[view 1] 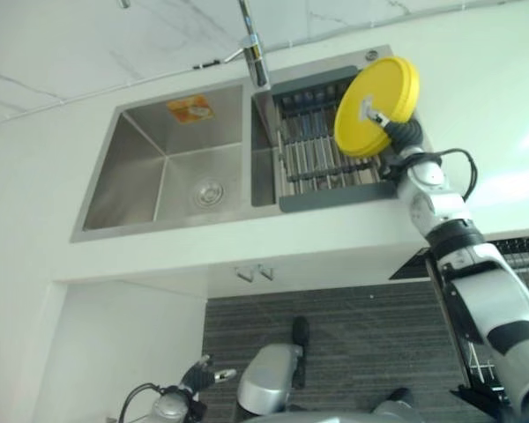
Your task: Place the dishes in the dishwasher.
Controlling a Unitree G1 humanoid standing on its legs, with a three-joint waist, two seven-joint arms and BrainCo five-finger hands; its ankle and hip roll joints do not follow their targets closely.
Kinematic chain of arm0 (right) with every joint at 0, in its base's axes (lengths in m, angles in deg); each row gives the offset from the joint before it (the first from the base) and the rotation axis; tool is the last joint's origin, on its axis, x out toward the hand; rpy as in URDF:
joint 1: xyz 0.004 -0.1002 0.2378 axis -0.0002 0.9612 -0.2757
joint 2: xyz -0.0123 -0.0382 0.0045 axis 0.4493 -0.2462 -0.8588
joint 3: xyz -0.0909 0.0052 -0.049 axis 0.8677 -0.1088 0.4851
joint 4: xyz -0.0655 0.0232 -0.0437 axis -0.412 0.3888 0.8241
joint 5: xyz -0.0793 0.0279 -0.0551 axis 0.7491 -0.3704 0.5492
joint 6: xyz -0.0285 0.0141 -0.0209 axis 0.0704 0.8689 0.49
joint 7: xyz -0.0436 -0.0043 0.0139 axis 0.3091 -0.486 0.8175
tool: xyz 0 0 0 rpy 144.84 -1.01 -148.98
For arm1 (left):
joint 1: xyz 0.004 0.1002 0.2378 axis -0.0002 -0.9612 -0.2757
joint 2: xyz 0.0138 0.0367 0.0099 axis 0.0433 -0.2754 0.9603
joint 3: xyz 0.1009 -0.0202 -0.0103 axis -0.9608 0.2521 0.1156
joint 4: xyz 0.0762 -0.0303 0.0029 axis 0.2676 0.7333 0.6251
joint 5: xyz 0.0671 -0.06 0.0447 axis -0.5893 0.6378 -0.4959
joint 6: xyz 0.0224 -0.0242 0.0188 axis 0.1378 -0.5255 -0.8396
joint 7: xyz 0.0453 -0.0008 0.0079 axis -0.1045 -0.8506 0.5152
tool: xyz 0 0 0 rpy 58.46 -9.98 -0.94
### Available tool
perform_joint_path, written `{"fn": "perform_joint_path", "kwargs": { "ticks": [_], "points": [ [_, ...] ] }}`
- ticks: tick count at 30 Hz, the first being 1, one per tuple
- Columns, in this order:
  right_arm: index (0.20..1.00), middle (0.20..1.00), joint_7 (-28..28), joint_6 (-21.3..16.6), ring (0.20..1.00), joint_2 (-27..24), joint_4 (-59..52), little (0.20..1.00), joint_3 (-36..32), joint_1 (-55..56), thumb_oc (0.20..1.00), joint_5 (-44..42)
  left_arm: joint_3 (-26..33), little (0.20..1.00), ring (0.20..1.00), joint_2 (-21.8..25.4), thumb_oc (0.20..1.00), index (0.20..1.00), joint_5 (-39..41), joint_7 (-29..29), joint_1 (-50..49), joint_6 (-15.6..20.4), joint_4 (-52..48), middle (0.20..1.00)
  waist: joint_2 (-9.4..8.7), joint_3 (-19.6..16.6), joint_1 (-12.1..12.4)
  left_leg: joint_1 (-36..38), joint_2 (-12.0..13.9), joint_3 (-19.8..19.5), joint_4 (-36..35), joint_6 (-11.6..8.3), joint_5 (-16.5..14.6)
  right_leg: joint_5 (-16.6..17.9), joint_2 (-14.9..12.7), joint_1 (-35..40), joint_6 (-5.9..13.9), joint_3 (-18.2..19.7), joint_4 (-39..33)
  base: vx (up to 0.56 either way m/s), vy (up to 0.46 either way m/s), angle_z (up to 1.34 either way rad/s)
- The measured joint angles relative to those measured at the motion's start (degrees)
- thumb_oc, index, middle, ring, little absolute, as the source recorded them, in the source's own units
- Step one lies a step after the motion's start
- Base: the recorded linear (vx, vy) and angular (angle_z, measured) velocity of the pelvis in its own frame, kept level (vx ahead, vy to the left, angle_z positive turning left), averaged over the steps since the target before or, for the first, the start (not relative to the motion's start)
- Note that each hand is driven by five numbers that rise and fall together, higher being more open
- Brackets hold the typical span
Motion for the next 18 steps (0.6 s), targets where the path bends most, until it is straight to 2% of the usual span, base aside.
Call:
{"fn": "perform_joint_path", "kwargs": {
  "ticks": [7, 10, 14, 18],
  "points": [
    [0.2, 0.2, 2.5, -1.0, 0.2, 0.1, 0.2, 0.2, -0.2, 0.0, 0.2, -1.3, 0.0, 1.0, 1.0, 0.0, 1.0, 1.0, 0.3, 0.0, 0.0, -0.4, 0.0, 1.0, 0.14, 0.1, 0.0, 0.0, -0.3, -0.2, 0.0, 0.0, 0.0, 0.0, -0.4, 0.3, -0.02, -0.5, 0.0, -0.01, 0.032, 0.03],
    [0.2, 0.2, 2.8, -2.6, 0.2, 0.8, 0.1, 0.2, -0.9, 0.0, 0.2, -6.4, -0.1, 1.0, 1.0, 0.0, 1.0, 1.0, 0.3, 0.2, 0.0, -0.4, 0.3, 1.0, 0.35, 0.2, -0.1, 0.0, -0.5, -0.1, -0.1, 0.0, 0.0, 0.0, -0.7, 0.1, -0.02, -0.6, 0.2, -0.01, 0.025, 0.0],
    [0.2, 0.2, 2.5, -6.1, 0.2, 4.6, -0.8, 0.2, -2.7, 0.0, 0.2, -16.6, -0.1, 1.0, 1.0, -0.3, 1.0, 1.0, 0.3, 0.4, 0.0, -0.4, 0.7, 1.0, 0.37, 0.4, -0.1, -0.1, -0.2, 0.3, -0.1, -0.01, 0.0, 0.0, -0.9, -0.6, 0.0, -0.8, 1.0, -0.03, -0.006, -0.05],
    [0.2, 0.2, 1.8, -7.7, 0.2, 7.5, -1.6, 0.2, -2.4, 0.0, 0.2, -21.1, -0.1, 1.0, 1.0, -1.5, 1.0, 1.0, 0.3, 0.9, 0.1, -0.3, 1.6, 1.0, -0.01, 0.7, 0.0, -0.1, 0.7, 1.6, 0.0, -0.04, 0.0, 0.0, -0.7, -1.6, -0.03, -0.8, 1.7, -0.02, -0.04, -0.15]
  ]
}}
